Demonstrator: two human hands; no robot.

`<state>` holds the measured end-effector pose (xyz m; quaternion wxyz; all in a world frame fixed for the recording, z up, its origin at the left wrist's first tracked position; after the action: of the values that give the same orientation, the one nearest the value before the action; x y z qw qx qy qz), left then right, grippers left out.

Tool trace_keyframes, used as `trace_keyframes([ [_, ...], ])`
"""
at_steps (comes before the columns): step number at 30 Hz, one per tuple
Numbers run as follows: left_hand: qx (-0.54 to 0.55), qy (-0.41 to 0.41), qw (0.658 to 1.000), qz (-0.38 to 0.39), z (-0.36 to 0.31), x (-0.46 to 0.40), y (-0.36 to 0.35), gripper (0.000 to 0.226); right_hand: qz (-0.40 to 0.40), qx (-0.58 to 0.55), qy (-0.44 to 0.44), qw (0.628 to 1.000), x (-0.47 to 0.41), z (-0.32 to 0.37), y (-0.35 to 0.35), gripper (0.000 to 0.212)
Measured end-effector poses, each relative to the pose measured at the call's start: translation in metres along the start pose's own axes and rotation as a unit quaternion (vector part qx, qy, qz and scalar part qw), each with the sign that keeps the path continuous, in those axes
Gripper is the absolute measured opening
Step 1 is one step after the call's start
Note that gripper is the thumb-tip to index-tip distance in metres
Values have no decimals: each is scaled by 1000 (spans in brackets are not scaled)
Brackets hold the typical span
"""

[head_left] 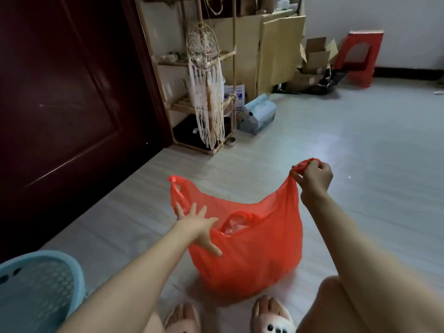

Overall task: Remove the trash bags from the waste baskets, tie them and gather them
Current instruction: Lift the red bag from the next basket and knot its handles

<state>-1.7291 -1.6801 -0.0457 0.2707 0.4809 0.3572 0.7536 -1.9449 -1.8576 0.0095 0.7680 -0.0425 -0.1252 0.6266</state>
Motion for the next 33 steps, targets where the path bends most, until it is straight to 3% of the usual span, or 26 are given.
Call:
trace_keyframes([
  [2,-53,59,988,-130,13,-3,13,91,-11,23,17,1000,-8,-4,6,15],
  [4,23,121,966,-228,30,-6,23,89,-18,89,45,995,-12,-4,12,15],
  [6,192,180,937,-229,47,-12,22,106,-30,132,79,988,-13,-1,18,19],
  [8,373,206,889,-168,54,-22,12,125,-37,142,105,984,-13,2,21,24],
  [10,480,179,851,-119,52,-33,6,131,-20,130,116,985,-13,2,19,23],
  [12,509,97,851,-80,41,-45,8,122,16,106,114,988,-10,0,13,19],
  [15,467,-7,879,-96,19,-59,27,89,58,65,97,991,-10,-3,4,15],
  [17,478,-43,862,-163,8,-62,51,55,74,42,66,994,-13,-6,0,15],
  [18,524,-69,830,-181,3,-61,63,41,81,29,47,995,-15,-7,-1,17],
  [19,600,-94,773,-181,-2,-59,73,31,90,14,29,995,-15,-9,-1,18],
  [21,759,-129,626,-127,-11,-52,85,29,106,-13,4,994,-15,-10,-1,20],
  [22,804,-140,568,-103,-14,-48,89,31,108,-21,-3,994,-14,-10,-1,20],
  [24,841,-162,510,-85,-22,-43,95,34,108,-31,-3,994,-13,-8,-1,16],
  [25,843,-170,504,-82,-27,-40,96,36,110,-35,7,993,-13,-6,-1,12],
  [26,832,-167,522,-86,-30,-38,97,39,120,-39,19,992,-12,-5,-3,10],
  [30,727,-122,665,-123,-33,-51,78,80,200,110,62,972,-2,-15,-6,64],
  [33,656,-98,733,-151,-34,-60,65,96,264,267,120,919,3,-27,-14,81],
])
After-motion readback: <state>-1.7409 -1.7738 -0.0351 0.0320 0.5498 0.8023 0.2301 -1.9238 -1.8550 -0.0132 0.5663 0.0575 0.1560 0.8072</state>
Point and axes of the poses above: each hand's wrist, its own x-axis away from the middle knuckle, its own y-axis out of the back of the hand, z = x × y, the point moved 6 cm from there along -x, towards the middle knuckle, and after that the axes turned 4 degrees about y, right-handed, at the moved point
